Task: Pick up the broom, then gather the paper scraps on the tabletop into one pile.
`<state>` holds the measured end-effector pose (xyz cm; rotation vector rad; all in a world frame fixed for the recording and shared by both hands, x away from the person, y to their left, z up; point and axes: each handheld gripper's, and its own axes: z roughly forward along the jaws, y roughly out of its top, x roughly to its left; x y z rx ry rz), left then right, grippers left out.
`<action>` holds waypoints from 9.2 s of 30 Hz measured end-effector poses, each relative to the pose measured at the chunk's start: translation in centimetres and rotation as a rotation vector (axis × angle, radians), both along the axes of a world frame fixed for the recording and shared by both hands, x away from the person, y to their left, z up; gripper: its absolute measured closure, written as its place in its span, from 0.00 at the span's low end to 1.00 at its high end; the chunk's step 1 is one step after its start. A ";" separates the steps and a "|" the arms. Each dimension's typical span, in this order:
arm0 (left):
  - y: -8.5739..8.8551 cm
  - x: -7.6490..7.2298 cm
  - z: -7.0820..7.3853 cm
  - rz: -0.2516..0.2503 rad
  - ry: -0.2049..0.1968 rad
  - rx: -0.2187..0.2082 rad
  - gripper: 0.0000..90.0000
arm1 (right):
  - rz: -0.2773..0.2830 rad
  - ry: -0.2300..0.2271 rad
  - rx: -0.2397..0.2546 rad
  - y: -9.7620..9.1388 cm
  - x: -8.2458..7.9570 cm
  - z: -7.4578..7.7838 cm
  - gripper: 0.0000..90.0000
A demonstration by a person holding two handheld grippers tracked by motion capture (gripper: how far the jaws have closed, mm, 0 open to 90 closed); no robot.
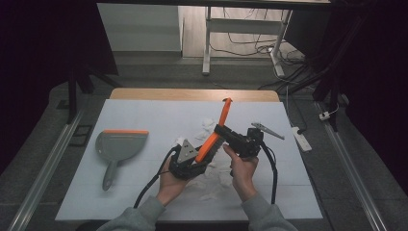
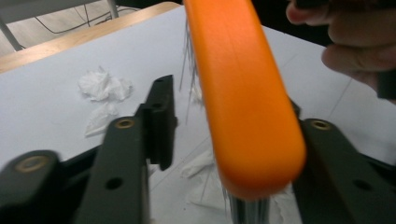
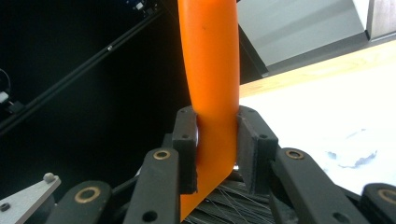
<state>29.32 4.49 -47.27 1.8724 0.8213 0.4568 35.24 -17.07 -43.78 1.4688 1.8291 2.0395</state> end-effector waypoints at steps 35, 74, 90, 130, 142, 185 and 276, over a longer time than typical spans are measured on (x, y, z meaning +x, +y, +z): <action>6.0 2.2 0.8 -0.087 0.129 0.061 0.89 | 0.229 -0.130 -0.429 -2.2 0.6 1.5 0.44; 3.4 1.2 1.2 -0.358 0.206 0.321 0.89 | 0.560 -0.326 -0.818 0.9 -2.9 3.7 0.42; 2.1 0.4 0.8 -0.467 0.198 0.396 0.89 | 0.736 -0.257 -1.041 3.6 -3.4 0.9 0.49; 10.9 -2.3 0.2 -0.068 0.142 0.133 0.32 | 0.685 -0.266 -0.971 0.8 -2.3 0.7 0.78; 15.9 -3.6 -0.3 0.076 0.149 0.117 0.31 | 0.548 -0.246 -0.892 -2.1 -1.1 1.8 0.78; 18.0 -2.6 -2.1 0.128 0.207 0.115 0.29 | 0.049 -0.005 -0.976 -9.9 3.9 2.6 0.78; 18.6 -2.2 -2.6 0.090 0.221 0.102 0.29 | 0.484 0.034 -1.440 6.8 15.9 -1.3 0.79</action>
